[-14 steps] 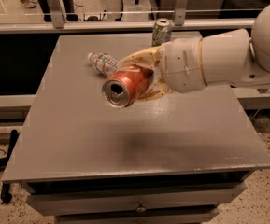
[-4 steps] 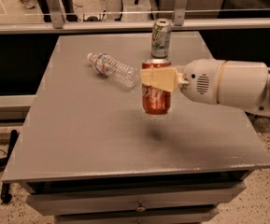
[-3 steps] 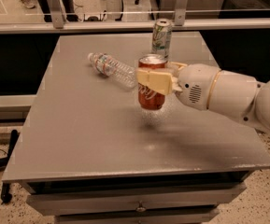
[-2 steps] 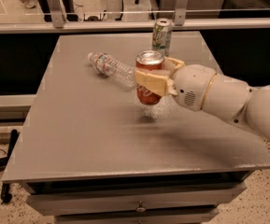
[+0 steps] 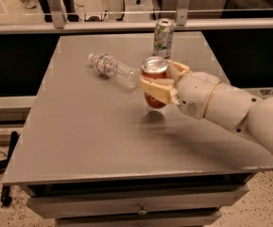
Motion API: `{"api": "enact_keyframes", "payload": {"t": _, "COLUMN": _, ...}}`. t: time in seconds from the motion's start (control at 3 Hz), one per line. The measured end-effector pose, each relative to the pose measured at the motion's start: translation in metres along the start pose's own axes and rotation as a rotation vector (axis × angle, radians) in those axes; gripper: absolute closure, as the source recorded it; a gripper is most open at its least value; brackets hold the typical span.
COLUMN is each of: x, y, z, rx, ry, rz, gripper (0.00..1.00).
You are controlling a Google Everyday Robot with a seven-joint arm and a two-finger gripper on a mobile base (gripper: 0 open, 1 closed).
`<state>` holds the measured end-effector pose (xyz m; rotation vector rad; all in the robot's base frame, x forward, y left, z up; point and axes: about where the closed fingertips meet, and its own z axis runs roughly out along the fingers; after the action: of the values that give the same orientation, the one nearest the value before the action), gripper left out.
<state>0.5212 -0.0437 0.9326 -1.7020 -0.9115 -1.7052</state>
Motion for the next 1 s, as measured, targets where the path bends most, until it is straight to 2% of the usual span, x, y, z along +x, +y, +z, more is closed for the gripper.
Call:
{"api": "enact_keyframes", "payload": {"t": 0.33, "x": -0.010, "y": 0.004, "z": -0.006, "rx": -0.018, "ry": 0.010, "rz": -0.001, "gripper": 1.00}}
{"api": "enact_keyframes", "payload": {"t": 0.67, "x": -0.018, "y": 0.006, "z": -0.011, "rx": -0.022, "ry": 0.028, "rz": 0.024, "gripper": 0.84}}
{"api": "enact_keyframes", "payload": {"t": 1.0, "x": -0.024, "y": 0.008, "z": -0.015, "rx": -0.024, "ry": 0.039, "rz": 0.046, "gripper": 0.60}}
